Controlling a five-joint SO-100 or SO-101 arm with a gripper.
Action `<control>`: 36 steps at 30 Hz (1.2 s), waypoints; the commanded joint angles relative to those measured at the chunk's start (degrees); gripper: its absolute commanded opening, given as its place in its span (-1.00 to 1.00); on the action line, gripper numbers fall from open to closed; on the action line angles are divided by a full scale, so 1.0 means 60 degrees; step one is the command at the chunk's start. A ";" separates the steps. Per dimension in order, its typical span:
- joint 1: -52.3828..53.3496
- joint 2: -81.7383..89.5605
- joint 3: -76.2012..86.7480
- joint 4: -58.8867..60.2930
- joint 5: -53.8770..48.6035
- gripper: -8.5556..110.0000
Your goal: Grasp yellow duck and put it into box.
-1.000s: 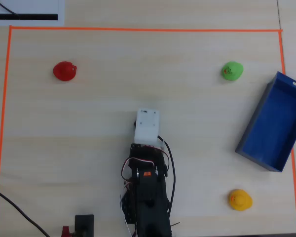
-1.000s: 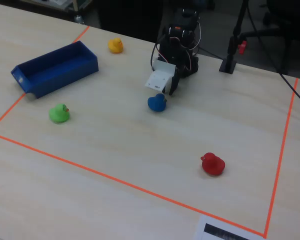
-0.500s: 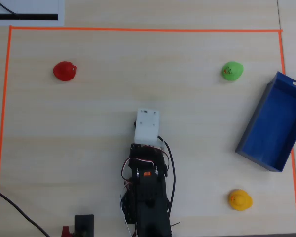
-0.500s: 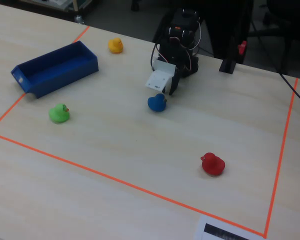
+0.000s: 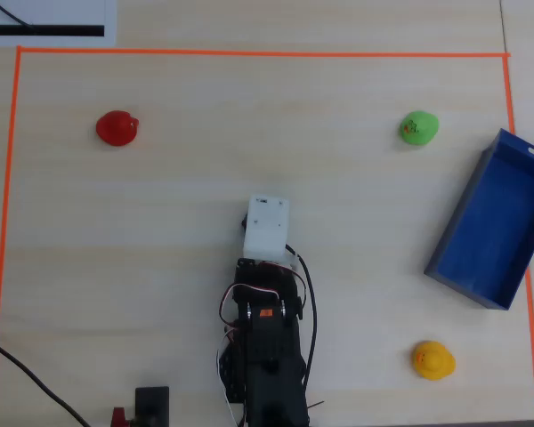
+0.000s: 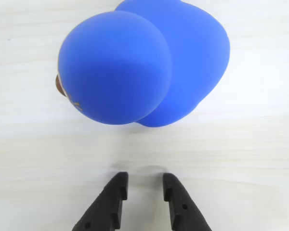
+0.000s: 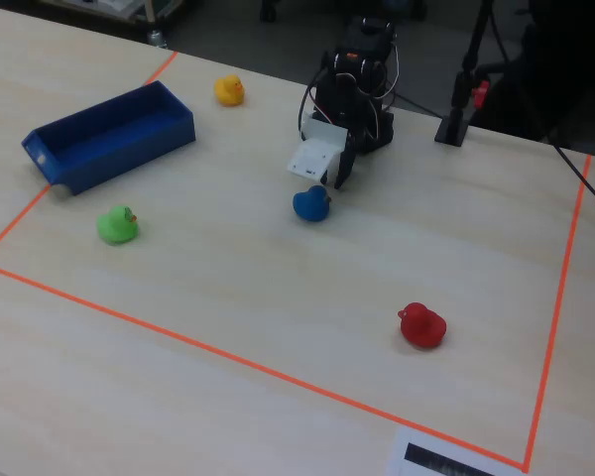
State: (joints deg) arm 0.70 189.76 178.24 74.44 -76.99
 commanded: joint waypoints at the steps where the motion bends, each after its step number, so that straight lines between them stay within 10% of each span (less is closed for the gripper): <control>1: -0.0044 0.0000 0.0000 0.0161 0.0015 -0.73; 21: 0.1172 -0.0029 -0.0308 -0.0937 -0.0088 -0.85; 36: 0.3062 -0.4995 -0.8672 -0.1479 0.0806 -0.85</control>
State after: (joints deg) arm 16.70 175.17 147.04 68.47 -74.88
